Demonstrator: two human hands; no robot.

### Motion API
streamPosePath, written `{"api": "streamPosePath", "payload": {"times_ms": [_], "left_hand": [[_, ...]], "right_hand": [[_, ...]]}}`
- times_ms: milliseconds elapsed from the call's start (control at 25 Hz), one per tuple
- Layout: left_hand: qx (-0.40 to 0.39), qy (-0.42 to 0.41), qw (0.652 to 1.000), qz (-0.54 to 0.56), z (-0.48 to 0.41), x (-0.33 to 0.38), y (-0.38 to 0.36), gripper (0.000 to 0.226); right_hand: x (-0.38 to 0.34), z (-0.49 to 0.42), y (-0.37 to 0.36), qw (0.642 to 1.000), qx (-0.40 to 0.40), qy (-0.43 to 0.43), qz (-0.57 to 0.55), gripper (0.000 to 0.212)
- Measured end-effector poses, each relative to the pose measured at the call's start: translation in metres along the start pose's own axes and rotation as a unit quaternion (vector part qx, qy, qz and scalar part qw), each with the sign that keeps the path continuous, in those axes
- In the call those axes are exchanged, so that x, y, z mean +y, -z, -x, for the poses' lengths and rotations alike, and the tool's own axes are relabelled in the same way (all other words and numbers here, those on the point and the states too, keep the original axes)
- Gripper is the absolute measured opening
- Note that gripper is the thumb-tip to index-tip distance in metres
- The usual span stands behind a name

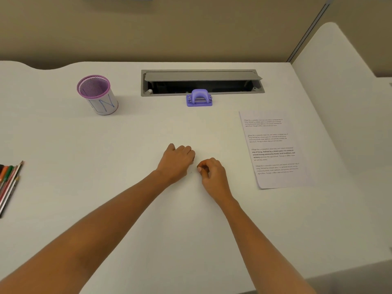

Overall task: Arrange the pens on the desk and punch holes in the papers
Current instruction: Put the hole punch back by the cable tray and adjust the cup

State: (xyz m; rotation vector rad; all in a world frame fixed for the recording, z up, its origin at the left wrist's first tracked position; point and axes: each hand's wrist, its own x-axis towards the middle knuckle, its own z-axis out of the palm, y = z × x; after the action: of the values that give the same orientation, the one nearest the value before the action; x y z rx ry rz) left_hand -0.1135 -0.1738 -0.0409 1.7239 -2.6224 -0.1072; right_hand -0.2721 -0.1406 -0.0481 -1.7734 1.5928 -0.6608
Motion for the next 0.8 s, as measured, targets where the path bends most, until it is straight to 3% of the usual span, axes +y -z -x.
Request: {"api": "streamPosePath", "payload": {"times_ms": [200, 480, 680, 800], "left_hand": [[0.057, 0.090, 0.990, 0.094, 0.020, -0.017, -0.005, 0.012], [0.124, 0.205, 0.959, 0.150, 0.068, -0.042, -0.014, 0.011], [0.118, 0.212, 0.957, 0.161, 0.075, -0.037, -0.013, 0.011], [0.110, 0.210, 0.959, 0.153, 0.076, -0.032, -0.014, 0.011]], "right_hand": [[-0.009, 0.005, -0.008, 0.989, -0.012, 0.101, 0.108, 0.012], [-0.018, 0.010, -0.011, 0.973, -0.015, 0.123, 0.193, 0.011], [-0.041, 0.000, -0.013, 0.908, -0.089, 0.139, 0.385, 0.020], [-0.054, 0.005, -0.011, 0.852, -0.088, 0.136, 0.497, 0.020]]}}
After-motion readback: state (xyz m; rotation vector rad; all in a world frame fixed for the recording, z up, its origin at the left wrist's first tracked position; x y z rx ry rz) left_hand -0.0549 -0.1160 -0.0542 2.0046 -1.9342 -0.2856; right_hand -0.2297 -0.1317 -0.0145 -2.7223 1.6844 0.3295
